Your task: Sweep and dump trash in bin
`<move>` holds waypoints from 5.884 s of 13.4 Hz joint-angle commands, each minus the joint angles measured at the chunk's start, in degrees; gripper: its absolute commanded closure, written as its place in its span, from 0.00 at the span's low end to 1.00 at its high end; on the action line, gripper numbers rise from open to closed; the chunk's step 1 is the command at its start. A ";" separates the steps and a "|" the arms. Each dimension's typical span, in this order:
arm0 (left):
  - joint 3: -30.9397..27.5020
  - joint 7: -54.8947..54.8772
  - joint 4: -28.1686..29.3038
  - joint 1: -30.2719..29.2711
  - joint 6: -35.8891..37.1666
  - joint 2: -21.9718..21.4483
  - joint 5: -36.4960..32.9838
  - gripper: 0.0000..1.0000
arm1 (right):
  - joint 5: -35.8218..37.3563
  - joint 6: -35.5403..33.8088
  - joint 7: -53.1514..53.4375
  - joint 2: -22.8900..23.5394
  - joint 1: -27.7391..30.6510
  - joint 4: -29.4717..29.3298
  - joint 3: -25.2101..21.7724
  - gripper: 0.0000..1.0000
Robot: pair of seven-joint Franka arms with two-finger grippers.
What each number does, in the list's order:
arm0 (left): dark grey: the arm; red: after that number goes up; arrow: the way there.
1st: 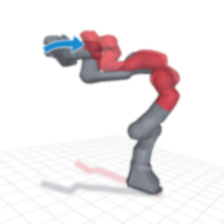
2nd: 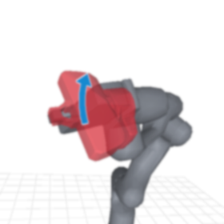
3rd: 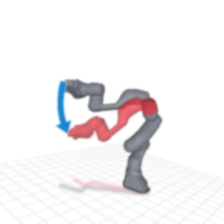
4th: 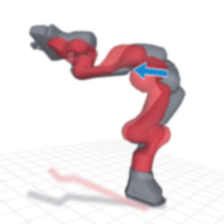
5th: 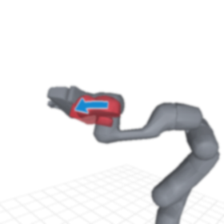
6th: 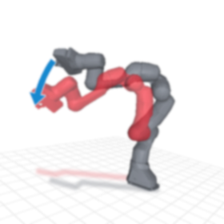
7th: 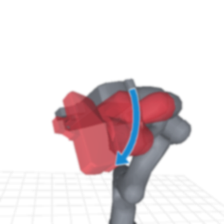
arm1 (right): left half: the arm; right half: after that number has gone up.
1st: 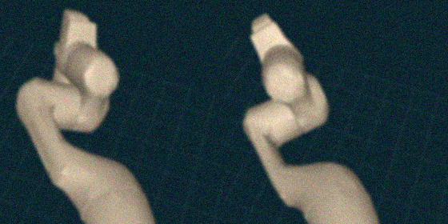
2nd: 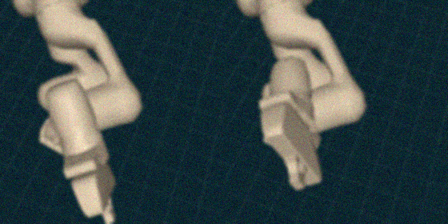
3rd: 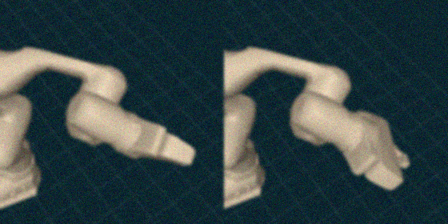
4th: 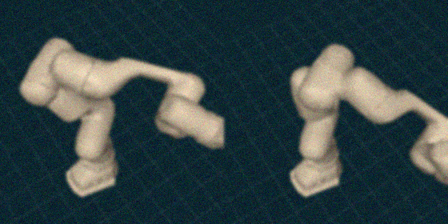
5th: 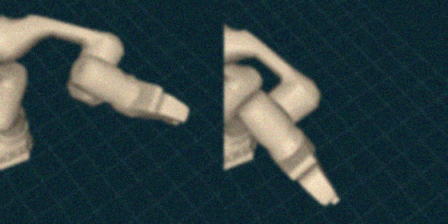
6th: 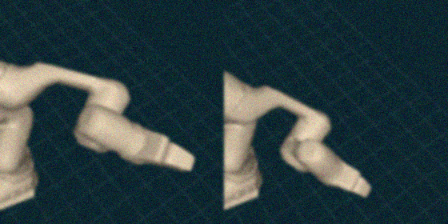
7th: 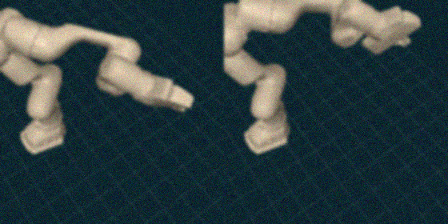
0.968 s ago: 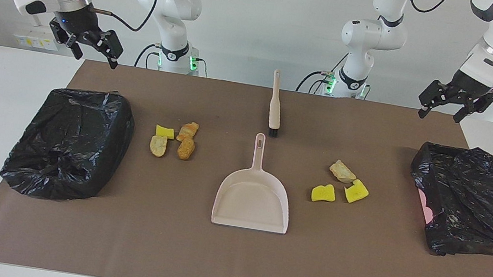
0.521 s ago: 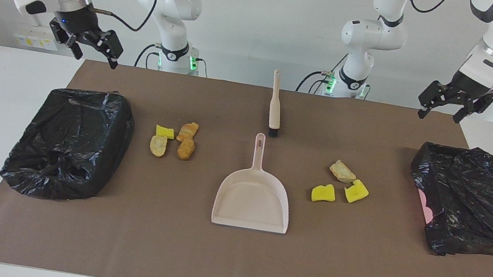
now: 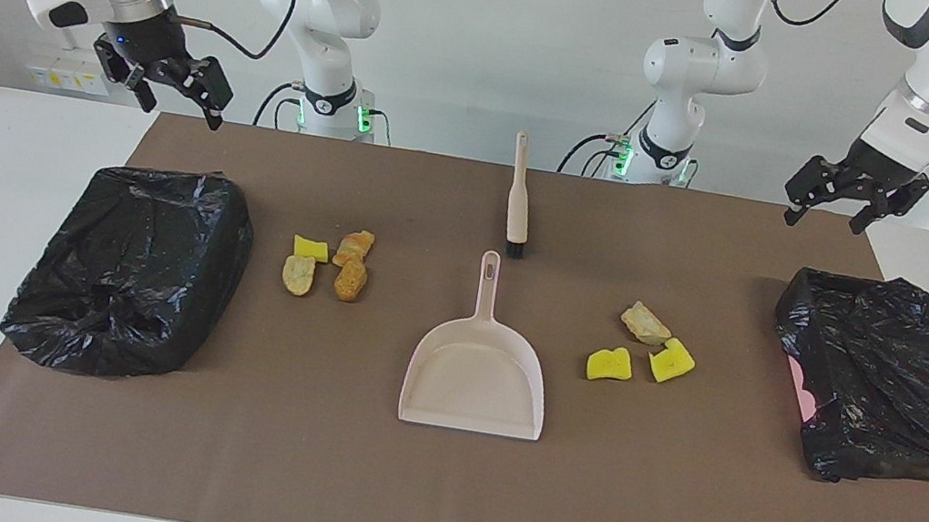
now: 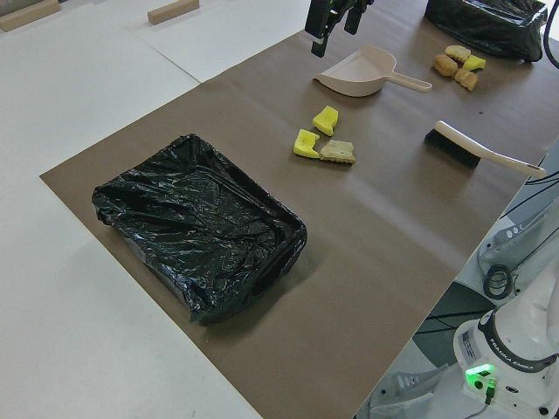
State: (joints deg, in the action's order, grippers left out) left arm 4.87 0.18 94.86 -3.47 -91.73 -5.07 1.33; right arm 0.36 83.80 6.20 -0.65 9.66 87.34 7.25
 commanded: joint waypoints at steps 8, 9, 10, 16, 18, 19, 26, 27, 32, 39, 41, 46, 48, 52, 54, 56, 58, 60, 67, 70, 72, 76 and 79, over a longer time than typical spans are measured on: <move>0.93 0.96 10.13 2.31 -1.52 -5.89 0.52 0.00 | -0.45 1.71 -0.05 4.15 -4.82 -0.68 1.54 0.00; 0.93 1.40 14.17 4.07 -1.87 -8.96 0.61 0.00 | -0.27 2.24 1.00 5.82 -5.96 -0.86 1.54 0.00; 0.93 1.67 17.95 5.56 -2.22 -11.60 1.39 0.00 | -0.53 4.07 2.58 6.53 -6.84 -1.03 1.54 0.00; 0.93 15.54 27.65 20.93 -2.93 -16.19 3.85 0.00 | -3.70 11.72 5.67 13.03 -11.84 -0.95 3.03 0.00; 0.93 18.18 31.16 26.12 -3.80 -18.03 5.96 0.00 | -4.31 14.98 7.41 15.66 -15.36 -0.95 3.03 0.00; 0.93 22.37 33.35 29.19 -5.46 -18.91 6.14 0.00 | -4.31 16.21 9.08 16.81 -17.55 -0.95 3.03 0.00; 0.94 43.75 48.29 51.33 -24.34 -17.53 6.14 0.00 | -8.52 26.75 17.01 23.75 -25.91 -0.51 3.03 0.00; 1.02 46.99 51.01 54.33 -28.98 -16.91 6.14 0.00 | -8.36 27.12 17.70 24.63 -28.19 -0.42 3.03 0.00; 1.02 51.15 54.11 59.45 -39.74 -10.75 6.14 0.00 | -6.52 34.76 26.76 30.17 -34.09 0.28 2.86 0.00; 1.02 48.88 55.08 59.45 -40.98 -9.61 6.23 0.82 | -4.49 38.19 26.76 29.13 -34.27 5.73 2.95 0.41; 0.93 46.86 54.47 59.37 -37.58 -9.61 6.14 1.00 | -4.49 37.67 26.68 29.12 -34.27 5.56 2.95 0.52; 0.23 41.84 51.57 57.27 -29.74 -10.48 6.14 1.00 | -4.49 36.97 26.85 28.95 -34.19 4.94 2.95 0.52; 0.23 38.25 50.17 53.41 -25.02 -12.14 6.14 1.00 | -4.49 36.44 26.85 28.60 -34.19 4.77 2.95 0.57; 0.06 32.45 48.41 41.74 -15.69 -17.24 6.06 1.00 | -4.31 33.20 26.24 26.84 -34.19 5.03 2.86 1.00; 0.06 24.47 45.78 32.61 -10.33 -18.92 5.36 1.00 | -4.31 31.87 23.10 25.27 -32.79 5.03 2.94 1.00; 0.14 19.97 43.31 25.30 -8.64 -18.22 2.82 1.00 | -4.84 28.98 10.84 23.42 -30.16 4.94 3.03 1.00; 0.14 14.26 40.42 17.83 -9.51 -15.43 0.70 1.00 | -5.63 25.99 -0.96 22.36 -26.64 4.86 3.03 1.00; 0.14 12.14 34.46 11.32 -11.09 -9.90 -0.44 1.00 | -5.63 23.61 -8.71 21.74 -25.05 4.85 3.03 1.00; 0.14 10.20 22.20 1.90 -17.14 6.74 -7.30 1.00 | -3.97 21.49 -31.12 20.95 -24.08 5.99 2.86 1.00; 0.23 10.63 24.92 1.79 -22.42 8.67 -7.30 1.00 | 2.08 21.49 -48.06 20.25 -25.21 6.69 2.95 1.00; 0.58 11.07 27.74 3.37 -27.44 8.50 -6.52 1.00 | 5.95 22.28 -50.85 17.45 -27.93 11.07 2.95 1.00; 0.67 13.45 31.00 8.12 -32.72 8.77 -5.38 1.00 | 6.50 23.60 -49.79 14.18 -28.47 18.29 2.95 1.00; 0.67 13.18 33.54 12.41 -37.26 9.46 -4.05 1.00 | 6.58 25.01 -44.70 14.27 -29.61 20.32 2.95 1.00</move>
State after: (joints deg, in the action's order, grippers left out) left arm 6.12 13.15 125.85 6.04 -124.55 4.75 -3.61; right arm 5.91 106.86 -41.06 15.36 -19.42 104.79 9.98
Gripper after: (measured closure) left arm 0.744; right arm 0.687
